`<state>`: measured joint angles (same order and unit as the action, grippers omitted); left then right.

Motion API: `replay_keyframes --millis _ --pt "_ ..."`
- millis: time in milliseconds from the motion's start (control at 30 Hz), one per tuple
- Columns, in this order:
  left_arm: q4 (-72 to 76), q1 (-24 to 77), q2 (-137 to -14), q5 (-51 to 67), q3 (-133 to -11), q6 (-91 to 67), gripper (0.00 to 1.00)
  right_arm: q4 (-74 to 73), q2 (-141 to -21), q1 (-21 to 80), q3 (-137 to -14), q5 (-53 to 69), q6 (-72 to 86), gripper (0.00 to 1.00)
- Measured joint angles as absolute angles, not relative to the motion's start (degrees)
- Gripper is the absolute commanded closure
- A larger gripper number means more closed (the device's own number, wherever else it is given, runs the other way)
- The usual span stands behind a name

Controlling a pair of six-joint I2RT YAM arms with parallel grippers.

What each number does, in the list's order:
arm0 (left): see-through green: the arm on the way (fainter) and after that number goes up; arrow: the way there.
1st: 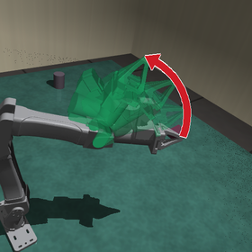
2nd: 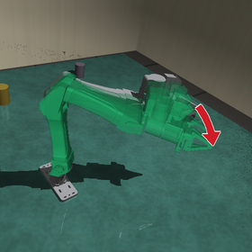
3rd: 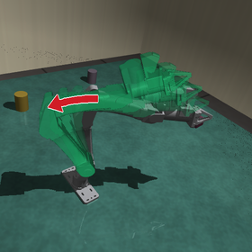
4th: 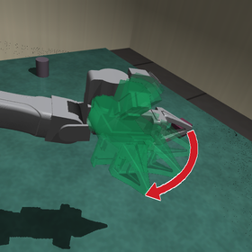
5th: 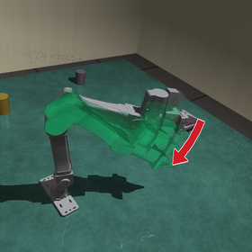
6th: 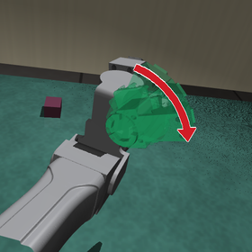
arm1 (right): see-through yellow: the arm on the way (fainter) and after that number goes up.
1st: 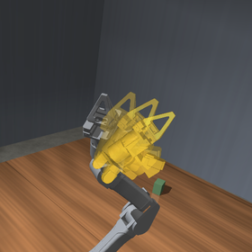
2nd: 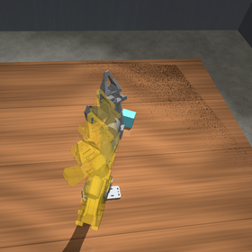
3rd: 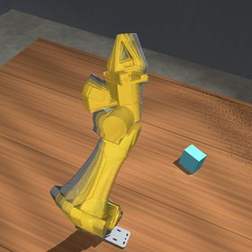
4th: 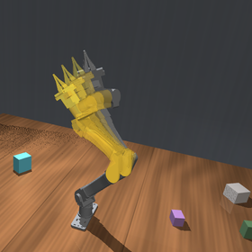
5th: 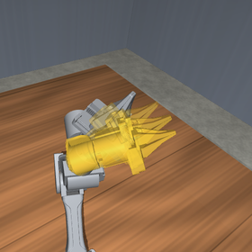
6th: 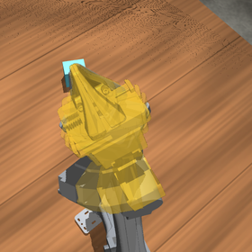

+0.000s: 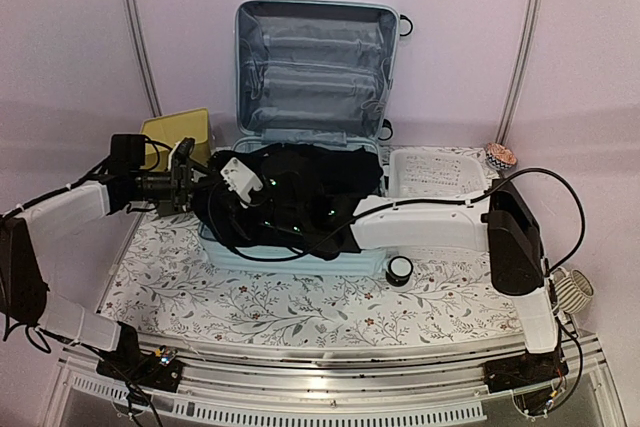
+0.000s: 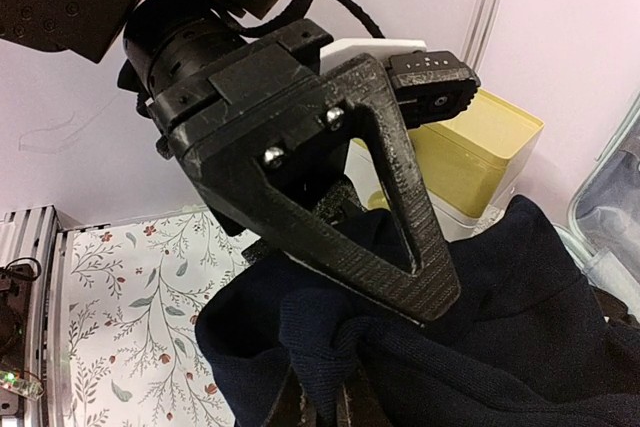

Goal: Open, take out, and arrange the luggage
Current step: Pick up the clothes from the opened luggage.

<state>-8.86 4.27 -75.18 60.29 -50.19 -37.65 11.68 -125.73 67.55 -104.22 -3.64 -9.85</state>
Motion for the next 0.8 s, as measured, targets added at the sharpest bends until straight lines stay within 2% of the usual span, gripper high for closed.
replay_keyframes --millis 100,233,567,800 --pt "-8.1 4.1 -74.9 61.6 -50.0 -38.3 0.22 11.8 -125.9 67.5 -104.2 -3.4 -9.9 0.97" --pt "-7.5 4.1 -74.9 63.4 -49.9 -39.1 0.14 11.8 -126.3 67.5 -104.2 -2.5 -9.9 0.97" --pt "-7.1 4.1 -73.0 64.1 -48.5 -40.4 0.13 10.2 -128.9 67.5 -107.9 0.0 -10.2 0.97" --pt "-6.9 4.3 -72.8 64.2 -48.0 -40.5 0.13 10.3 -128.9 67.6 -109.2 -3.4 -10.2 0.97"
